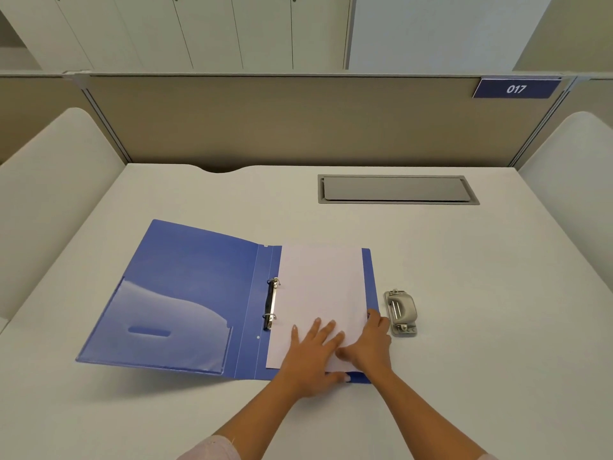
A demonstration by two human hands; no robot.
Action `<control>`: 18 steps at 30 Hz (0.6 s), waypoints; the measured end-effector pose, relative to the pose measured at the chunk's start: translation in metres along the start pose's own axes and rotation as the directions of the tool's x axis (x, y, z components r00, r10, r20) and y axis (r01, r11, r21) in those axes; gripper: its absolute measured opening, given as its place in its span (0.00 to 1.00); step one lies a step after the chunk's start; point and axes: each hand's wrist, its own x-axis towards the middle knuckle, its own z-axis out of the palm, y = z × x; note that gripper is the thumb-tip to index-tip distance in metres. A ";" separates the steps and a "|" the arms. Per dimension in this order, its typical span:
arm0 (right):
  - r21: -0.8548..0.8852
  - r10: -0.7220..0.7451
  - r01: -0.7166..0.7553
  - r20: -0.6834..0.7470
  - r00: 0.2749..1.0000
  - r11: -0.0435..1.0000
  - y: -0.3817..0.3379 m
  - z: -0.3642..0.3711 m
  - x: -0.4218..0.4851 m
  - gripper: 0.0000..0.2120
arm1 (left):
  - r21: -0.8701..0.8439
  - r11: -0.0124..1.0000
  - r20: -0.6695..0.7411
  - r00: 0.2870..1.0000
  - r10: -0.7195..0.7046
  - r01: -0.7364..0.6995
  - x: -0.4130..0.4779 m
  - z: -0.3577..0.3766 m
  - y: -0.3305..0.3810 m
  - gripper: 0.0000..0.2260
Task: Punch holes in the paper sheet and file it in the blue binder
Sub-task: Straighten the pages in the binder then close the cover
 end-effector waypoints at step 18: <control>0.550 -0.187 0.040 0.214 0.959 0.835 -0.022 -0.010 -0.008 0.20 | -0.816 0.561 -0.068 0.940 -0.334 0.140 -0.002 -0.063 0.007 0.33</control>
